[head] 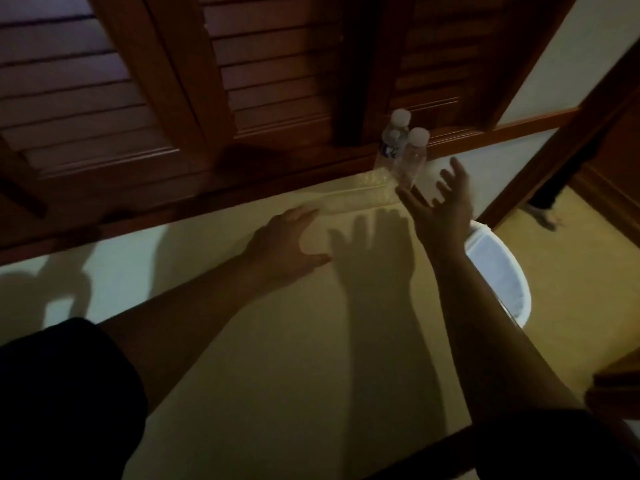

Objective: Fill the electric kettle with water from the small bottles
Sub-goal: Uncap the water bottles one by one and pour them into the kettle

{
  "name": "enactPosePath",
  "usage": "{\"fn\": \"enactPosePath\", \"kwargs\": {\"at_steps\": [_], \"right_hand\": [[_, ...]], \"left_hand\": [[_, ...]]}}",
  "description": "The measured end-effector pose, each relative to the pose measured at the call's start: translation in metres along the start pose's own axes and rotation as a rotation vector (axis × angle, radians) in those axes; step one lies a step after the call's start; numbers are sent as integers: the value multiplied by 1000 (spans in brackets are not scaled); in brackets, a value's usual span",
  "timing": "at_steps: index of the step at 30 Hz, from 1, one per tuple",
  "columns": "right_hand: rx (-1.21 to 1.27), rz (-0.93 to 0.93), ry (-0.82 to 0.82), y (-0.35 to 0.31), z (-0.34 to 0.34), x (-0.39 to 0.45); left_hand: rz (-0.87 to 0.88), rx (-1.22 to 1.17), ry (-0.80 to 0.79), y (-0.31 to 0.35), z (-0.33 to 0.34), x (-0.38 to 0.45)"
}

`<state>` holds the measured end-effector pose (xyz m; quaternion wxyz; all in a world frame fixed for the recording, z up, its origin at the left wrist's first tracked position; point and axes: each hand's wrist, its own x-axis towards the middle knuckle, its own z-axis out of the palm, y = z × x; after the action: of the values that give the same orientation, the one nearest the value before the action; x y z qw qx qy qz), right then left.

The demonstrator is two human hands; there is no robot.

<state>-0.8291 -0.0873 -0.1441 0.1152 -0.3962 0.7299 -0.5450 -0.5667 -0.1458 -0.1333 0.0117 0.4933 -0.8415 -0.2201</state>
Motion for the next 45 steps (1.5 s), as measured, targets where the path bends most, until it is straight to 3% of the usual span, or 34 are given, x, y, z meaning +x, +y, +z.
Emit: {"fn": "enactPosePath", "kwargs": {"at_steps": [2,4,7,10,15,22,25,29,35,39,42,45], "right_hand": [[49,-71,13,-33,-8,-38],[49,-161,-95,-72,-9,-82],[37,-215,-466,-128,4,-149],[92,-253,-783,-178,32,-213],[194,-307,-1126,-248,89,-315],[334,-300,-1373,-321,167,-469],[348,-336,-1402,-342,207,-535],[330,-407,-1315,-354,273,-608],[335,-448,-1147,-365,335,-671],[309,-412,-1026,-362,353,-691],[307,-427,-1007,-366,359,-695],[284,-526,-1036,-366,360,-691]], "left_hand": [[60,-123,21,-7,-19,-29],[93,-255,50,-16,-39,-71],[29,-507,68,-32,-69,-152],[21,-608,145,-65,-90,-240],[-115,-687,334,-137,-111,-385],[-351,-465,682,-233,-130,-565],[-451,-320,827,-287,-134,-620],[-578,-68,958,-364,-142,-659],[-594,-241,832,-418,-145,-656],[-524,-282,871,-427,-131,-649],[-484,-303,869,-433,-126,-648],[-408,-241,769,-440,-127,-648]]}}
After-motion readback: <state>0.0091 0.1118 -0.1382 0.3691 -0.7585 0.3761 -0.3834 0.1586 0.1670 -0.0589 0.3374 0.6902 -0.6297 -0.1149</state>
